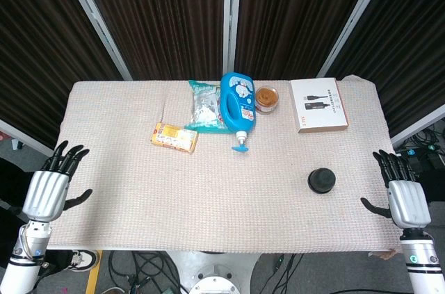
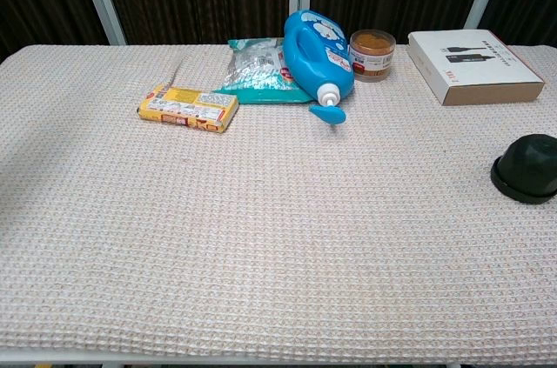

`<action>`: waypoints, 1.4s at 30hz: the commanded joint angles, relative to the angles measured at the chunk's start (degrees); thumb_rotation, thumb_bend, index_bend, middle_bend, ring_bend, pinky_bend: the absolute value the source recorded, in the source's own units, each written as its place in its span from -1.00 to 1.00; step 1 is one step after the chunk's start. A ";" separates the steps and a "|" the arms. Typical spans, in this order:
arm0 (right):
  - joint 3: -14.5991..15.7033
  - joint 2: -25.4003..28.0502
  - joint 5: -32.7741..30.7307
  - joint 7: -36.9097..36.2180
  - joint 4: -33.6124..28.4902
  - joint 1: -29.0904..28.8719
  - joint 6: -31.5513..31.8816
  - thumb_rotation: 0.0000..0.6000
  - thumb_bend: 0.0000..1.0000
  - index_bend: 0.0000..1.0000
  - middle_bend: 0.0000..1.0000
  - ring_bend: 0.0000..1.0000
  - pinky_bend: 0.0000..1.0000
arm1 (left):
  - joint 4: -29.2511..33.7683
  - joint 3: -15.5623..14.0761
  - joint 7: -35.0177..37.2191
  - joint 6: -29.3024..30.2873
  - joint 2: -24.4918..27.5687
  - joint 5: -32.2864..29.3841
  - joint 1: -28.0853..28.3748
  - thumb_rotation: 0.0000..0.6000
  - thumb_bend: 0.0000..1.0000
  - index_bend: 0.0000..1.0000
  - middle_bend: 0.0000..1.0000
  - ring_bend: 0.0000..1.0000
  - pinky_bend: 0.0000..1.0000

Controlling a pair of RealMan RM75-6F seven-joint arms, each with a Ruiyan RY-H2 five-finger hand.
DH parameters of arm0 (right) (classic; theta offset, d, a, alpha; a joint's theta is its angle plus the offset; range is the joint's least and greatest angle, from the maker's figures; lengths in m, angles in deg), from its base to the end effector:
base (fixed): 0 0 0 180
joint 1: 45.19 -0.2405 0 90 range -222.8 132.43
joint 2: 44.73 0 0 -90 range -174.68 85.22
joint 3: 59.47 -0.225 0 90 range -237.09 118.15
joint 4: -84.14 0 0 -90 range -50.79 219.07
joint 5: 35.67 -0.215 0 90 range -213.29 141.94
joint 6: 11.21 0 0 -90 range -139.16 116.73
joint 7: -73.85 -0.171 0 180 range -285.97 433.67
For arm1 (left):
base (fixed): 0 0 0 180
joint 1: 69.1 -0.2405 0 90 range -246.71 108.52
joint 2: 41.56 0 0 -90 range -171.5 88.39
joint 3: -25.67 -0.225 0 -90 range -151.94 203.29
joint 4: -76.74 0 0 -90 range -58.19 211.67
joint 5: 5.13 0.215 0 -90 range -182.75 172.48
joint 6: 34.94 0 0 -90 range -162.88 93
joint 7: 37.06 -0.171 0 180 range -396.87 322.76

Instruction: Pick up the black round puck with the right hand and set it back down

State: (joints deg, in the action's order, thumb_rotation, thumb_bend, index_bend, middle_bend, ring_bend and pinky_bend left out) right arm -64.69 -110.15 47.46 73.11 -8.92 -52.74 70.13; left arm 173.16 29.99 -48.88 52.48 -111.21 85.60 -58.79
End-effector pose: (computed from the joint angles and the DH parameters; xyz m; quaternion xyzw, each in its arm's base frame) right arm -0.2775 -0.2275 0.1323 0.5843 -0.4074 0.4035 0.5743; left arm -0.2201 0.2301 0.1147 -0.6272 -0.3078 -0.4409 0.5635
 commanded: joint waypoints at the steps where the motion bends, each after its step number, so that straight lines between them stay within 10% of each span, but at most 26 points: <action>1: 0.02 -0.07 -0.07 0.01 0.06 0.00 -0.07 1.00 -0.88 -1.00 -0.89 -1.00 -1.00 | -0.11 -0.04 0.14 0.04 -0.04 -0.06 -0.06 1.00 -0.74 -0.65 -0.73 -0.94 -0.42; 42: -0.45 -15.56 -7.16 -10.47 22.31 -11.15 -24.39 1.00 -0.91 -1.00 -0.91 -1.00 -1.00 | -2.97 -1.30 3.78 -0.11 0.79 -0.25 -1.08 1.00 -0.74 -0.65 -0.73 -0.94 -0.42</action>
State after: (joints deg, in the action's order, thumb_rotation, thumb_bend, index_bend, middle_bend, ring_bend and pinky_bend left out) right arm -65.00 -125.46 40.44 62.51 13.23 -63.65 45.99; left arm 170.17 28.70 -45.08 52.36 -110.44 85.34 -59.86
